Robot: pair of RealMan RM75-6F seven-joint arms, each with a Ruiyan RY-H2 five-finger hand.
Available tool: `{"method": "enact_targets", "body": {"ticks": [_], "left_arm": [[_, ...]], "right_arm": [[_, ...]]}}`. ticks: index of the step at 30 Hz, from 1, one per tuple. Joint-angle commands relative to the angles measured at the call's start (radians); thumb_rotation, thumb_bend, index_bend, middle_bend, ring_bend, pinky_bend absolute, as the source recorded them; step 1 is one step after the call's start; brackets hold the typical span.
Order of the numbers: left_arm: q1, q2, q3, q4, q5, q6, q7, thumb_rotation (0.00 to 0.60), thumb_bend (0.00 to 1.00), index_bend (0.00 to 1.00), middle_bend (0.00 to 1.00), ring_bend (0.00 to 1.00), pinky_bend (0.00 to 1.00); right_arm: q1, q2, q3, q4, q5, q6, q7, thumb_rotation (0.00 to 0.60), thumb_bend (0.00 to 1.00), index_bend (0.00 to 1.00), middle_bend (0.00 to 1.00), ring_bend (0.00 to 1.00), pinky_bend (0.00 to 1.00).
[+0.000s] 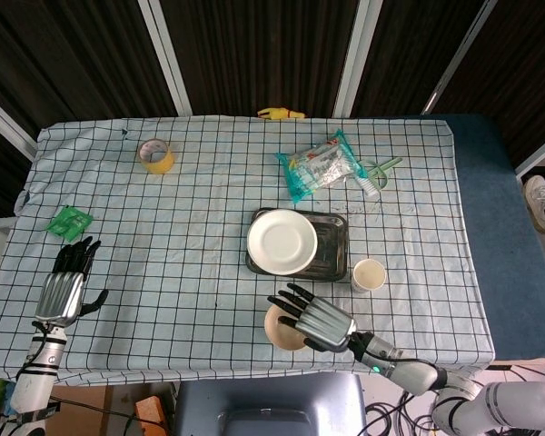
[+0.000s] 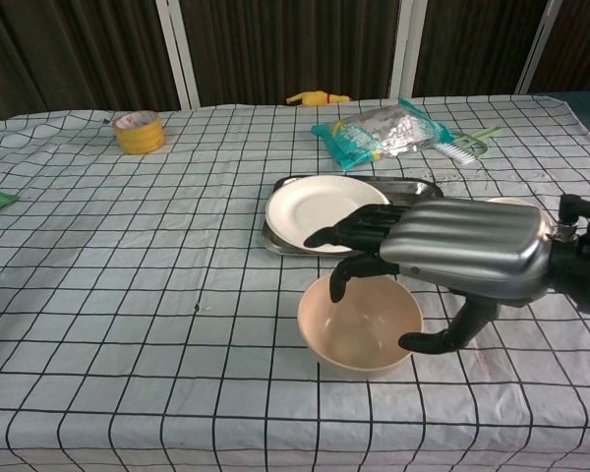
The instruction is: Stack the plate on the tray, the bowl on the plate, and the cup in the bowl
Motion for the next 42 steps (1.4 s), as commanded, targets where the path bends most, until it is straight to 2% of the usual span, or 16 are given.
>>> {"method": "enact_targets", "body": {"ticks": [1,7,13,16,19,27,35,42], "left_arm": [[0.000,0.000,0.001,0.001,-0.001,-0.002,0.000,0.600,0.30,0.00,0.00,0.00,0.00],[-0.007,-0.002,-0.001,0.004,-0.003,-0.018,-0.002,0.600,0.30,0.00,0.00,0.00,0.00],[-0.007,-0.008,-0.002,0.005,-0.004,-0.017,-0.006,0.600,0.31,0.00,0.00,0.00,0.00],[-0.005,-0.007,-0.003,0.005,-0.005,-0.013,0.000,0.600,0.32,0.00,0.00,0.00,0.00],[-0.003,-0.006,-0.004,0.006,-0.008,-0.013,-0.005,0.600,0.32,0.00,0.00,0.00,0.00],[-0.004,-0.007,-0.004,0.014,-0.005,-0.016,-0.017,0.600,0.32,0.00,0.00,0.00,0.00],[-0.001,-0.004,-0.003,0.011,-0.003,-0.015,-0.024,0.600,0.32,0.00,0.00,0.00,0.00],[0.000,-0.004,-0.004,0.015,-0.005,-0.015,-0.028,0.600,0.31,0.00,0.00,0.00,0.00]], "right_arm": [[-0.011,0.009,-0.014,-0.003,-0.015,0.003,-0.005,0.600,0.24,0.28,0.00,0.00,0.00],[-0.032,0.002,-0.026,0.019,-0.028,-0.004,-0.019,0.600,0.24,0.33,0.00,0.00,0.00],[-0.036,-0.053,-0.019,0.074,-0.018,-0.038,-0.012,0.600,0.25,0.39,0.00,0.00,0.00],[-0.039,-0.073,-0.018,0.099,-0.029,-0.035,0.001,0.600,0.31,0.43,0.00,0.00,0.00],[-0.046,-0.087,-0.018,0.121,-0.044,-0.021,0.011,0.600,0.34,0.48,0.00,0.00,0.00],[-0.054,-0.102,-0.011,0.144,-0.069,0.003,0.034,0.600,0.45,0.54,0.00,0.00,0.00],[-0.064,-0.127,0.000,0.173,-0.086,0.029,0.038,0.600,0.46,0.57,0.00,0.00,0.00],[-0.081,-0.150,0.031,0.200,-0.094,0.088,0.040,0.600,0.46,0.66,0.00,0.00,0.00]]}}
